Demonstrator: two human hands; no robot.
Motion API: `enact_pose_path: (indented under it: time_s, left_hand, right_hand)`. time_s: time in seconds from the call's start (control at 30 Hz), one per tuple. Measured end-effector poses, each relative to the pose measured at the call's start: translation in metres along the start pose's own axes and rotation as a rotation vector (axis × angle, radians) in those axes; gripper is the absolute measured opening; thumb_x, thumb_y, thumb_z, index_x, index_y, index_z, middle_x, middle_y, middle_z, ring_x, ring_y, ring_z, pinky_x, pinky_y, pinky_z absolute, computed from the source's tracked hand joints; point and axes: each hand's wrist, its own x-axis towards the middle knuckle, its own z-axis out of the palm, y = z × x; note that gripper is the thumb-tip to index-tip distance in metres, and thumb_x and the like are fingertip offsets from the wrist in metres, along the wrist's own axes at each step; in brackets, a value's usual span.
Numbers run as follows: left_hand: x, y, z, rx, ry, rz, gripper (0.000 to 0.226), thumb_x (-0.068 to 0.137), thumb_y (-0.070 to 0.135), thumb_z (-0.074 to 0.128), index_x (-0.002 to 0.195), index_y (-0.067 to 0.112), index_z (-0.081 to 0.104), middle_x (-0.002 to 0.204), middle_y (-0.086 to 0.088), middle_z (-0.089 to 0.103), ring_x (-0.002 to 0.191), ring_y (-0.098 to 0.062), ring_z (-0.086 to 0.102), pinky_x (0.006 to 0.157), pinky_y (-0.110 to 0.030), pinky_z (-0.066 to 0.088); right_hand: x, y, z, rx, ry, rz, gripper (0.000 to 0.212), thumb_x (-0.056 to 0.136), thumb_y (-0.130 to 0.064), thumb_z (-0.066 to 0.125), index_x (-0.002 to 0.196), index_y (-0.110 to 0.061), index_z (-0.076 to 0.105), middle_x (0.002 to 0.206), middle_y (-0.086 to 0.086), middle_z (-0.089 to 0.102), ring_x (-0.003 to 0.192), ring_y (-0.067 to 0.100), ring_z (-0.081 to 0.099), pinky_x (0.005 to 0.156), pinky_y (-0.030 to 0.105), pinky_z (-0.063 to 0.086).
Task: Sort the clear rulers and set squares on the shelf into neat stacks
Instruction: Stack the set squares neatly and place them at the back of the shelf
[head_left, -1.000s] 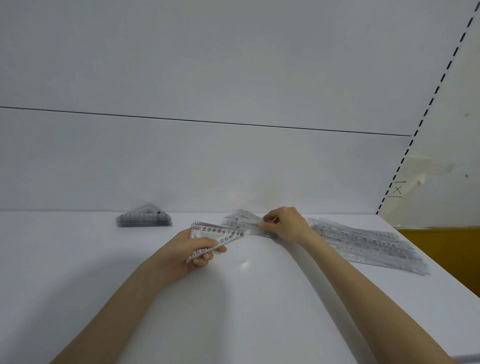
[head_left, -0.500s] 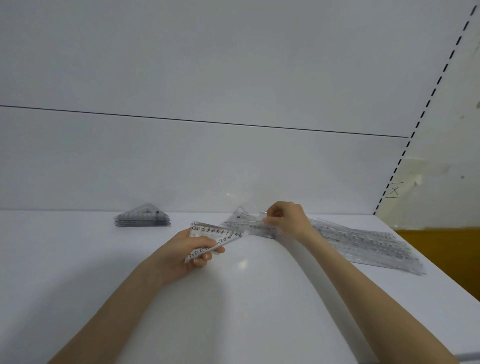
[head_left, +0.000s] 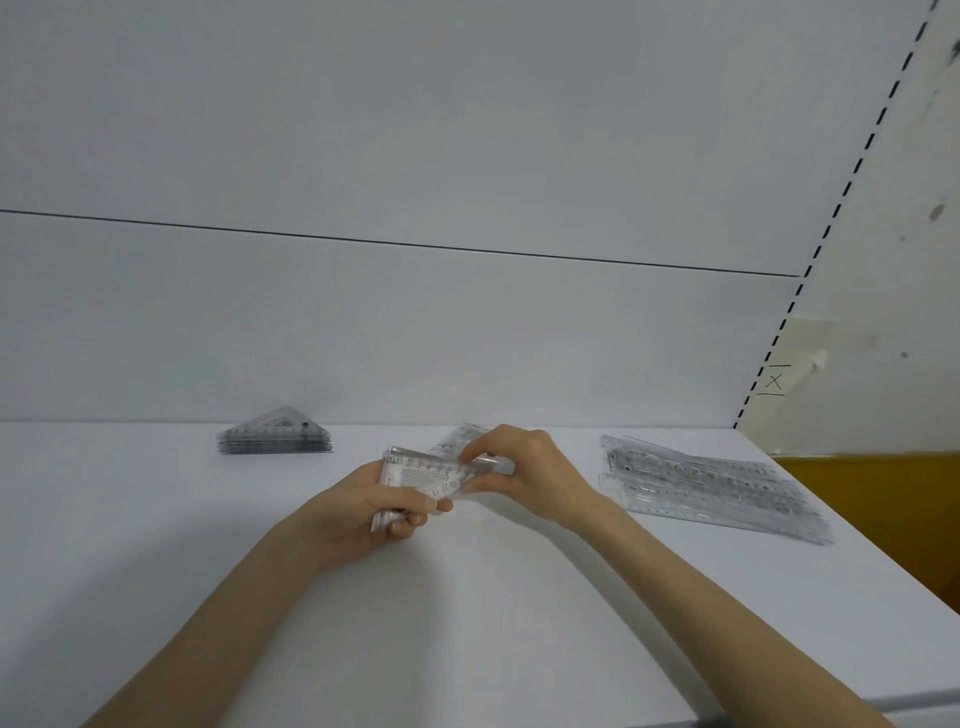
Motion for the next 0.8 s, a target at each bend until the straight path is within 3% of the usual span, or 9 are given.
enact_pose_path:
  time_s: [0.13, 0.27, 0.37, 0.5, 0.67, 0.8]
  left_hand:
    - [0.001, -0.002, -0.002, -0.011, 0.014, 0.007, 0.06, 0.049, 0.011, 0.079, 0.104, -0.003, 0.063, 0.081, -0.018, 0.067, 0.049, -0.009, 0.046, 0.04, -0.015, 0.035]
    - [0.001, -0.001, -0.001, -0.014, 0.023, 0.015, 0.025, 0.075, -0.004, 0.07, 0.098, -0.004, 0.061, 0.071, -0.014, 0.065, 0.043, -0.007, 0.04, 0.038, -0.014, 0.026]
    - [0.003, -0.004, 0.0, -0.007, 0.034, 0.018, 0.033, 0.069, 0.0, 0.07, 0.1, -0.005, 0.061, 0.071, -0.015, 0.062, 0.043, -0.008, 0.04, 0.037, -0.015, 0.025]
    - [0.003, -0.003, 0.0, -0.004, 0.051, 0.023, 0.032, 0.064, 0.004, 0.071, 0.094, 0.0, 0.061, 0.071, -0.015, 0.058, 0.044, -0.009, 0.04, 0.036, -0.016, 0.025]
    - [0.003, -0.003, -0.003, -0.043, 0.025, 0.018, 0.055, 0.068, 0.005, 0.068, 0.121, 0.011, 0.055, 0.074, -0.02, 0.06, 0.044, -0.013, 0.043, 0.034, -0.016, 0.032]
    - [0.002, -0.003, -0.002, -0.035, 0.0, 0.025, 0.055, 0.072, 0.011, 0.068, 0.126, 0.012, 0.055, 0.087, -0.028, 0.065, 0.053, -0.019, 0.051, 0.036, -0.018, 0.036]
  right_hand:
    - [-0.003, -0.002, 0.009, -0.043, 0.04, -0.078, 0.034, 0.077, -0.03, 0.077, 0.103, -0.009, 0.071, 0.096, 0.003, 0.072, 0.085, 0.014, 0.063, 0.077, 0.029, 0.05]
    - [-0.005, -0.008, 0.013, -0.11, -0.009, -0.047, 0.062, 0.074, -0.059, 0.063, 0.12, -0.017, 0.064, 0.105, -0.001, 0.071, 0.094, 0.017, 0.065, 0.081, 0.033, 0.052]
    - [-0.004, -0.012, 0.014, -0.161, -0.014, -0.047, 0.065, 0.073, -0.068, 0.048, 0.109, -0.018, 0.07, 0.082, 0.001, 0.071, 0.076, 0.02, 0.064, 0.067, 0.033, 0.048]
    - [-0.004, -0.015, 0.016, -0.137, 0.045, 0.043, 0.072, 0.067, -0.069, 0.043, 0.095, -0.009, 0.07, 0.072, 0.005, 0.066, 0.068, 0.024, 0.056, 0.067, 0.038, 0.046]
    - [-0.006, -0.013, 0.022, -0.104, 0.045, -0.04, 0.052, 0.076, -0.063, 0.052, 0.079, -0.012, 0.065, 0.057, -0.006, 0.046, 0.055, 0.015, 0.04, 0.055, 0.035, 0.037]
    - [-0.007, -0.016, 0.019, -0.054, 0.047, -0.109, 0.03, 0.08, -0.054, 0.056, 0.091, -0.026, 0.061, 0.059, -0.003, 0.055, 0.055, 0.009, 0.04, 0.052, 0.026, 0.032]
